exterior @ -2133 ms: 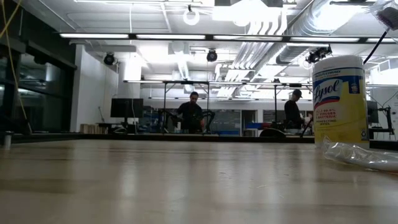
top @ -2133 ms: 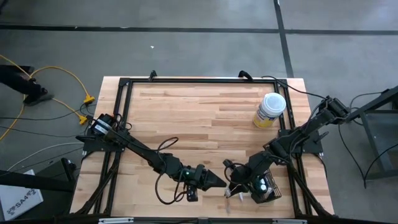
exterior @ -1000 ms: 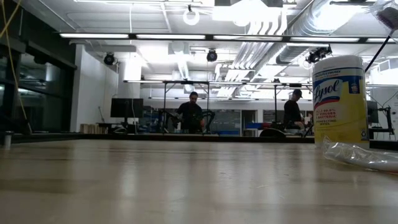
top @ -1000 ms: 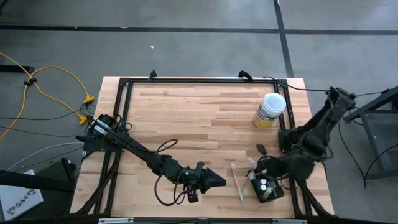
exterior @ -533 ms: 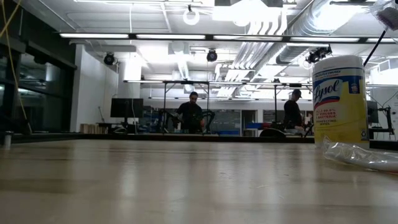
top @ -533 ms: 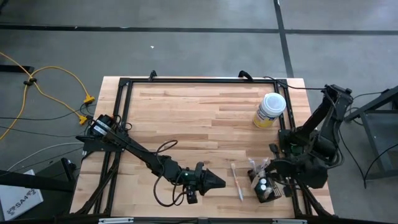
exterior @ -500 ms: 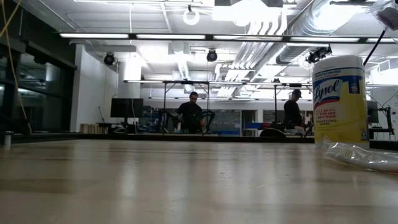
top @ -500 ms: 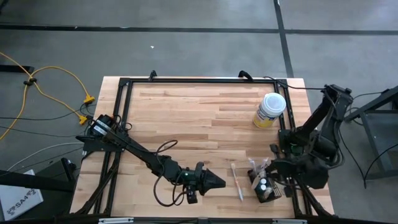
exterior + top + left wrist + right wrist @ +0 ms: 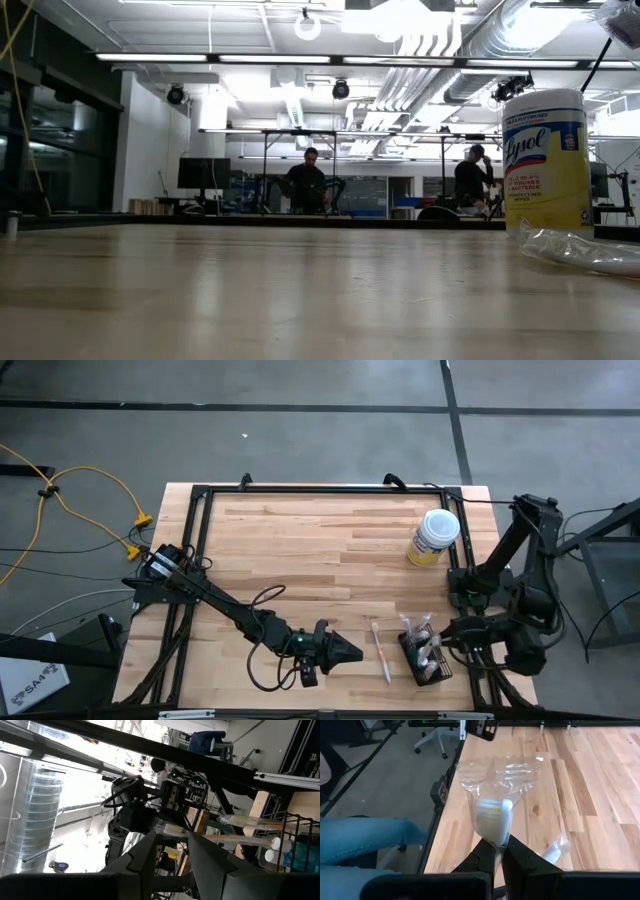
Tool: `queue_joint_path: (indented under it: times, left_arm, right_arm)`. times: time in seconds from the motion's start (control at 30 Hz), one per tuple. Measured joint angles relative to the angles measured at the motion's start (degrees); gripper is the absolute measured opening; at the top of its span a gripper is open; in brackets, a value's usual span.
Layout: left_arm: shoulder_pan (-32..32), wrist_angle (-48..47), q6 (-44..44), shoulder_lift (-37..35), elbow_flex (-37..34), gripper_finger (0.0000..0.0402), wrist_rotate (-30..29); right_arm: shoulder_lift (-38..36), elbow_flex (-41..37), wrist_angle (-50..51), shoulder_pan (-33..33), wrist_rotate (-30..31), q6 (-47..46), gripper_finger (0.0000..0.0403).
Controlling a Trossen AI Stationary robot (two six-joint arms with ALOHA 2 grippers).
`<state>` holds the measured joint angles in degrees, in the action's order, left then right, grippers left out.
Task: Pick & Place toothbrushing station
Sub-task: Put the orange toothbrush into the mesh organizer
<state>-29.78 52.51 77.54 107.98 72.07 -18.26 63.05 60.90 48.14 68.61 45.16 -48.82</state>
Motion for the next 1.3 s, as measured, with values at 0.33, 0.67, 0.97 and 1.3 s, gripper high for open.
queue_joint_path:
  times: [0.33, 0.67, 0.97, 1.3]
  left_arm:
    - [0.00, 0.04, 0.00, 0.00, 0.00, 0.0108, 0.00]
    - [0.00, 0.49, 0.00, 0.00, 0.00, 0.0108, 0.02]
    - [0.00, 0.70, -0.02, 0.00, 0.00, 0.0108, 0.03]
    - [0.00, 0.70, -0.02, 0.00, 0.00, 0.0108, 0.04]
  right_arm:
    - [-0.11, 0.00, 3.53, 5.92, 1.45, -4.58, 0.0005]
    - [-0.11, 0.00, 5.56, 9.48, 3.36, -7.23, 0.0005]
    - [2.16, 0.00, 5.31, 9.41, 3.22, -8.53, 0.0005]
    - [5.70, 0.00, 3.46, 9.41, 3.20, -10.07, 0.0005]
